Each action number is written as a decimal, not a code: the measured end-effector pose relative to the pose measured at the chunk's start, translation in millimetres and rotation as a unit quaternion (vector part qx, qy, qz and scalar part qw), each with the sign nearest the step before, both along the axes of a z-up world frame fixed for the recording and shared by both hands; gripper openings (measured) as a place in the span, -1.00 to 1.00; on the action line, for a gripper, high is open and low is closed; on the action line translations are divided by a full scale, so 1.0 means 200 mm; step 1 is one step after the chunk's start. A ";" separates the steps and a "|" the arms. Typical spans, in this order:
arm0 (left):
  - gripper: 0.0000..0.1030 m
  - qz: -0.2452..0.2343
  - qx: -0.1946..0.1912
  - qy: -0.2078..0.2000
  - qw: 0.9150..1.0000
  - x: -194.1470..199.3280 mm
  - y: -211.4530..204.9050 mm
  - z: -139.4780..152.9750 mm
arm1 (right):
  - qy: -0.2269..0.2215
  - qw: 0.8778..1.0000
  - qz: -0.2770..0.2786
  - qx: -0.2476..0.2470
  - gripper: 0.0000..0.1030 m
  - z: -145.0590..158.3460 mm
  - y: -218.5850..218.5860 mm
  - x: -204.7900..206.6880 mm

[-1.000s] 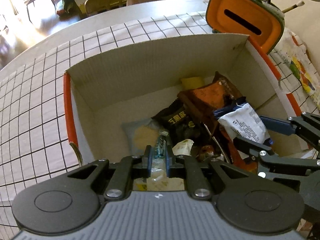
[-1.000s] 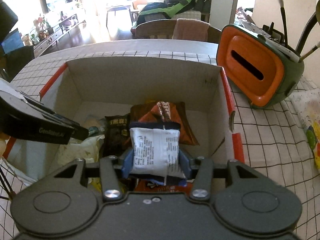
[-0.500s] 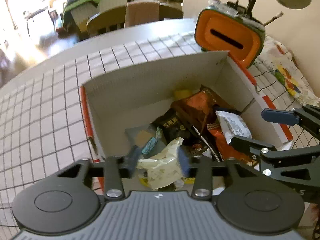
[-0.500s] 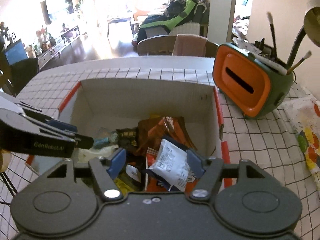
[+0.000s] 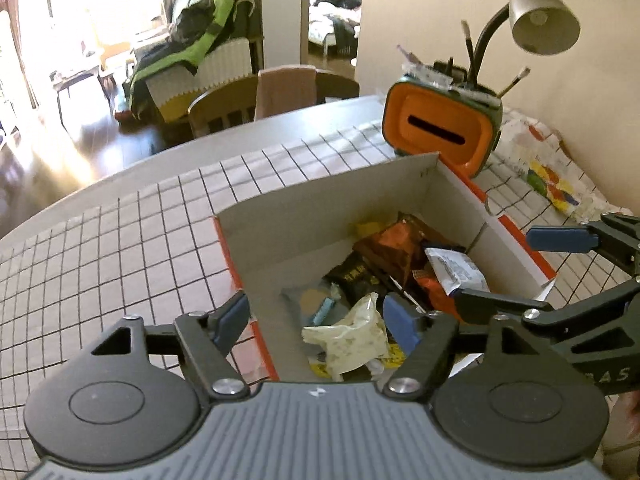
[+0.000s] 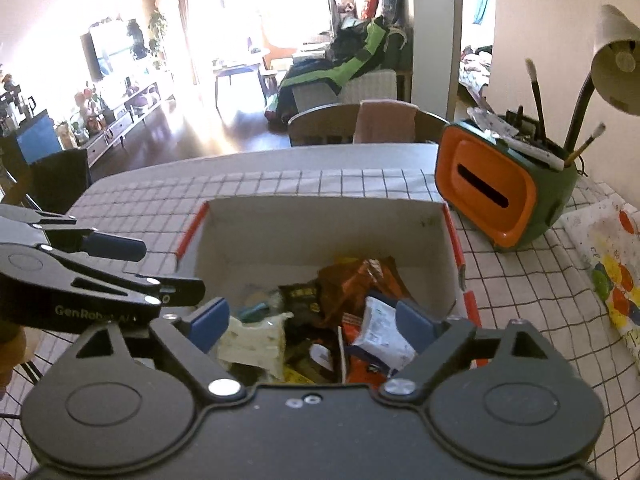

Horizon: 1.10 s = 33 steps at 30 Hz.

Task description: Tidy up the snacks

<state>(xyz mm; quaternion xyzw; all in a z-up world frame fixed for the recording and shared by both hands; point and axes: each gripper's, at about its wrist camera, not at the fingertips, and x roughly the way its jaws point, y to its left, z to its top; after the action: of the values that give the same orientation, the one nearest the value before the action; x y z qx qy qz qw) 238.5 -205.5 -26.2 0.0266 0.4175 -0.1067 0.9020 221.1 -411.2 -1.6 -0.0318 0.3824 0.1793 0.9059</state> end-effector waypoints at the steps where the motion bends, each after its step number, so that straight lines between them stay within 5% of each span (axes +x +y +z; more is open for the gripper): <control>1: 0.53 0.000 -0.003 -0.005 1.000 -0.01 0.01 0.01 | -0.004 1.000 -0.001 0.003 0.93 0.01 0.00 -0.01; 16: 0.62 0.009 -0.035 -0.026 0.999 -0.22 0.17 0.12 | -0.027 0.999 -0.018 0.036 0.99 0.15 0.03 -0.18; 33: 0.97 0.034 -0.052 -0.057 0.996 -0.43 0.23 0.20 | -0.050 0.994 -0.062 0.073 0.99 0.19 0.03 -0.38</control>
<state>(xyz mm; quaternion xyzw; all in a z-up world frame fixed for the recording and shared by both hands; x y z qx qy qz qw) 152.0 -159.1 13.3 -0.0283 0.3597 -0.0959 0.9277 144.7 -404.9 36.8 0.0493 0.3239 0.1483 0.9331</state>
